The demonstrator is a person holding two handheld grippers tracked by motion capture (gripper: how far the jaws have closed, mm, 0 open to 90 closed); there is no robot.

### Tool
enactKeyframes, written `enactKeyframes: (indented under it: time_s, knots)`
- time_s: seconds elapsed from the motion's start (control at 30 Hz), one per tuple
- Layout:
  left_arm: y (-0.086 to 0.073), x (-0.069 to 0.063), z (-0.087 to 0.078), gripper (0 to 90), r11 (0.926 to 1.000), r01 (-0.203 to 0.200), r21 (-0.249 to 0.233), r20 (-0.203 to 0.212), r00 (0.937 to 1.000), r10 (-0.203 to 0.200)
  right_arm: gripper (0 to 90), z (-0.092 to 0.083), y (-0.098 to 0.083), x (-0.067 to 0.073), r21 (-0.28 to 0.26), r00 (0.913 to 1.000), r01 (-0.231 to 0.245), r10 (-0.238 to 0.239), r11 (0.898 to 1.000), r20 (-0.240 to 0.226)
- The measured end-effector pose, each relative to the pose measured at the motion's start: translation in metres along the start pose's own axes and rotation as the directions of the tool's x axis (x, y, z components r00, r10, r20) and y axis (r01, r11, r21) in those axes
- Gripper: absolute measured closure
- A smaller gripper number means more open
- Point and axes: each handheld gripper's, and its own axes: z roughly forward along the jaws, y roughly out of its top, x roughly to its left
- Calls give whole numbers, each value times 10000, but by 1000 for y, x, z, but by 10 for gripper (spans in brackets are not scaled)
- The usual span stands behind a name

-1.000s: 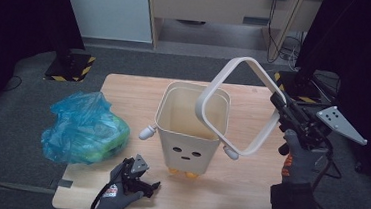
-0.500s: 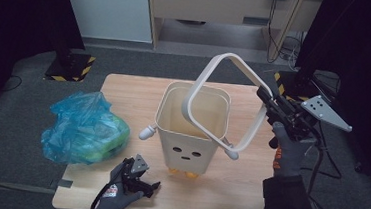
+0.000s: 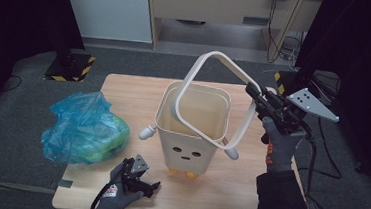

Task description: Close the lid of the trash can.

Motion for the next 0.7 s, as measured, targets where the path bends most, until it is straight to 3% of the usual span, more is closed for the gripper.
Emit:
enactKeyframes:
  time_s: [0.7]
  knots:
    - [0, 0, 0, 0, 10000, 3, -10, -15, 10000, -3, 757, 24, 1, 7, 519, 9996, -18, 33, 9986, -295]
